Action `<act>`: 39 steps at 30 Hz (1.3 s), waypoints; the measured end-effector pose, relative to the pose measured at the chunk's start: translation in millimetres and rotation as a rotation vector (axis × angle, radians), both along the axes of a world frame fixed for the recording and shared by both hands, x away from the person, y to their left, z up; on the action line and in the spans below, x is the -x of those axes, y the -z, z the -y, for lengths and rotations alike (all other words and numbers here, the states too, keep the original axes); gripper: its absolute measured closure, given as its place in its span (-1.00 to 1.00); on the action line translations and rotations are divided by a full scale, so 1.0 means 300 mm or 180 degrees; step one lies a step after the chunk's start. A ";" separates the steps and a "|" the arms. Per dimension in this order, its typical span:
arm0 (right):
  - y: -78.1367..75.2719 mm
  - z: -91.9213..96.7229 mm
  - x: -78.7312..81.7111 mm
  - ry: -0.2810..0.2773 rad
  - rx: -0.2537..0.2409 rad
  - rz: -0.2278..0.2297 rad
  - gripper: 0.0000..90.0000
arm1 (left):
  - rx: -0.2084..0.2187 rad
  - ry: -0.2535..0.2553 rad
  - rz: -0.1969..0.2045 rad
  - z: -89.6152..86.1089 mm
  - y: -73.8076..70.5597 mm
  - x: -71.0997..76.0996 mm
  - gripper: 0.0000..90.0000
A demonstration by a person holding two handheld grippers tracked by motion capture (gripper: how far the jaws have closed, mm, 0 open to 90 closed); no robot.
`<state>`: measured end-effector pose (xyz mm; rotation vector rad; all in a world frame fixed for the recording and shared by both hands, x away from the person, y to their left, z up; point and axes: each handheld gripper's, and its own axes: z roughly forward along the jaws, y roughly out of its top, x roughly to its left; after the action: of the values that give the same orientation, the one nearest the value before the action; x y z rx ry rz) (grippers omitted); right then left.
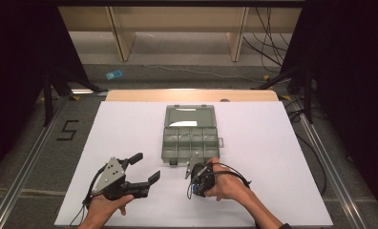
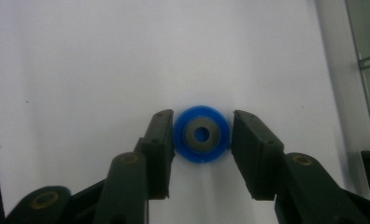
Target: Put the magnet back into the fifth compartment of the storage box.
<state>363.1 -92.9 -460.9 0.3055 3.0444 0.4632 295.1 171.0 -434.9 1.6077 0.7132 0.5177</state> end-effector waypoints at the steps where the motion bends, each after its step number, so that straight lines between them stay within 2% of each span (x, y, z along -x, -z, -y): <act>1: 0.000 0.000 0.000 0.0000 0.0000 0.0000 0.35 | 0.0000 0.0000 0.0000 0.000 0.000 0.000 -0.65; 5: -0.002 -0.001 -0.004 -0.0029 0.0058 0.0021 0.38 | 0.0000 -0.0005 -0.0001 -0.001 0.000 -0.001 -0.65; 6: -0.001 -0.005 -0.001 -0.0021 0.0009 -0.0003 0.38 | -0.0001 -0.0005 0.0002 -0.001 0.000 -0.002 -0.65; 10: -0.005 -0.002 -0.003 -0.0021 -0.0004 0.0019 0.38 | -0.0006 -0.0003 0.0006 -0.002 0.000 -0.002 -0.65; 12: -0.012 0.001 -0.004 0.0025 -0.0031 -0.0016 0.38 | -0.0002 0.0003 0.0008 -0.002 -0.001 -0.003 -0.65; 15: -0.024 0.010 -0.009 0.0028 -0.0120 0.0043 0.38 | -0.0007 0.0003 0.0006 0.002 -0.002 -0.007 -0.65; 22: -0.049 0.006 -0.018 0.0065 -0.0222 0.0168 0.38 | -0.0027 -0.0009 0.0016 -0.003 -0.001 -0.004 -0.65; 39: -0.104 -0.019 -0.065 0.0110 -0.0419 0.0294 0.38 | -0.0027 0.0000 0.0009 0.002 0.001 -0.010 -0.65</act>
<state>382.6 -87.3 -429.7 0.3321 2.9202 0.6577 298.1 170.4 -435.0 1.6146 0.7098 0.5236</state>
